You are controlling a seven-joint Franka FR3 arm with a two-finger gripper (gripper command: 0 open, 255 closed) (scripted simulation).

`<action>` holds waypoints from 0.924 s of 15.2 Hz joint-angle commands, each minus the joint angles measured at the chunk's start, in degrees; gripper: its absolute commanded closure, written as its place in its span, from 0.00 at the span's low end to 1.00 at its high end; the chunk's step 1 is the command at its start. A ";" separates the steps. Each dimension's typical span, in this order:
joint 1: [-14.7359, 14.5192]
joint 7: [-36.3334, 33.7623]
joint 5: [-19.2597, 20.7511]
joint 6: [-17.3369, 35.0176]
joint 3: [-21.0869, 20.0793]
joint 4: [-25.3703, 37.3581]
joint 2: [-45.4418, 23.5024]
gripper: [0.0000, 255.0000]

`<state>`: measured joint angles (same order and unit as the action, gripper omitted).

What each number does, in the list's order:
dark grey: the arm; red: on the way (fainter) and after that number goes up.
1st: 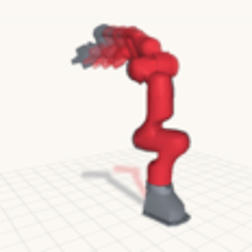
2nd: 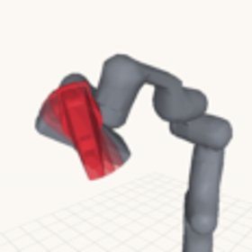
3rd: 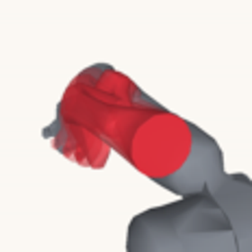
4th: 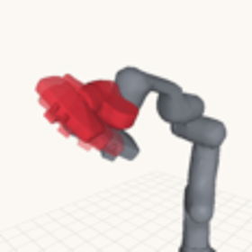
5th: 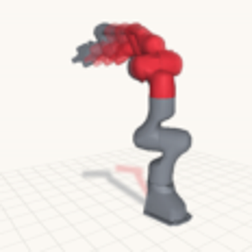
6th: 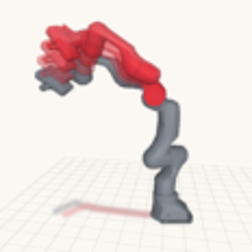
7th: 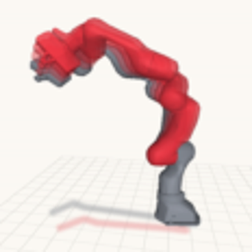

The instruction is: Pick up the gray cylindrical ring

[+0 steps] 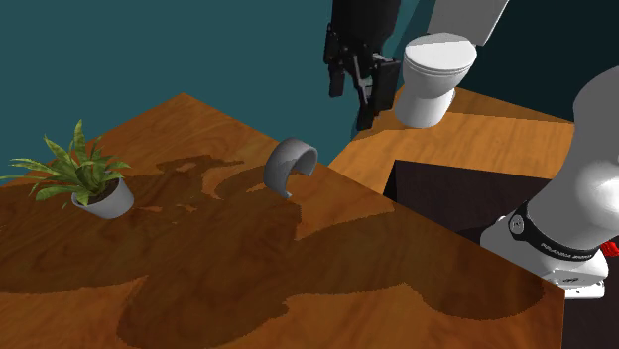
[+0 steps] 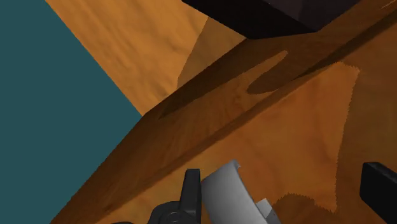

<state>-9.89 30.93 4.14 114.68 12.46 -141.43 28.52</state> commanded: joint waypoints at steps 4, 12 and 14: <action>-5.76 16.88 -3.22 11.18 3.94 1.78 -7.80 0.00; -8.92 25.97 -6.80 19.52 6.02 0.85 -13.43 0.00; -9.11 26.57 -7.36 21.66 6.29 -0.20 -14.59 0.00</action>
<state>-18.88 57.34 -2.99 135.28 18.71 -141.03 14.36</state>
